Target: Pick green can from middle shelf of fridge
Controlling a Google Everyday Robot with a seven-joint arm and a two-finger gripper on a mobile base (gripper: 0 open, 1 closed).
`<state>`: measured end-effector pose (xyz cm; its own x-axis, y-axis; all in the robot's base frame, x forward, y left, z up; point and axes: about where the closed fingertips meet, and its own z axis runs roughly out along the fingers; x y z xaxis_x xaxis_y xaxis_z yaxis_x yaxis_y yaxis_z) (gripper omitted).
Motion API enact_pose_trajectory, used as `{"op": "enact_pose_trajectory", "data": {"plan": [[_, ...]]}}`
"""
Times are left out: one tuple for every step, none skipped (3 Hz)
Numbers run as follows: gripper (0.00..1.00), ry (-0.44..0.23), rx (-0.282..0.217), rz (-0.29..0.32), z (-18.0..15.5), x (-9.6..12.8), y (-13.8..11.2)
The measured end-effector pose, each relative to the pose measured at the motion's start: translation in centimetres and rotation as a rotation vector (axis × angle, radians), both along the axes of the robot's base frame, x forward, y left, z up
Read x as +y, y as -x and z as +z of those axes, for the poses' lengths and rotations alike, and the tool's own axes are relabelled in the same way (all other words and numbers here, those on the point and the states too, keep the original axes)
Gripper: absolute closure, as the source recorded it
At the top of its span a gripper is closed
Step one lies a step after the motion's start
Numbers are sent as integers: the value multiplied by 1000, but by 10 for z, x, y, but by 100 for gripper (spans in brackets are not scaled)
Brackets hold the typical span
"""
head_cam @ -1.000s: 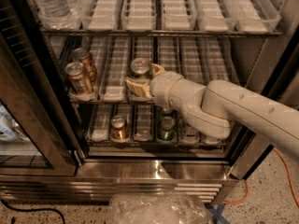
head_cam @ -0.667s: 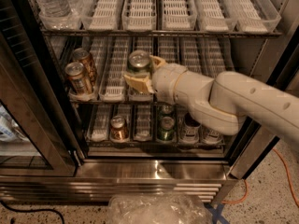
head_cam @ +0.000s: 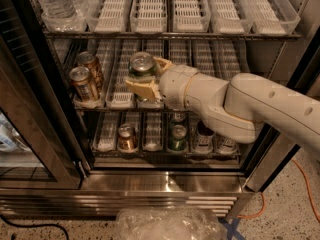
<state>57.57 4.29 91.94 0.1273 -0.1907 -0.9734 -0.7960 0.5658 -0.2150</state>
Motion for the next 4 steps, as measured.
{"op": "enact_pose_trajectory", "data": {"plan": [[100, 16, -21, 52, 4, 7, 4], [100, 77, -49, 151, 6, 12, 19], [100, 134, -53, 231, -14, -8, 49], [100, 150, -27, 258, -36, -23, 80]]}}
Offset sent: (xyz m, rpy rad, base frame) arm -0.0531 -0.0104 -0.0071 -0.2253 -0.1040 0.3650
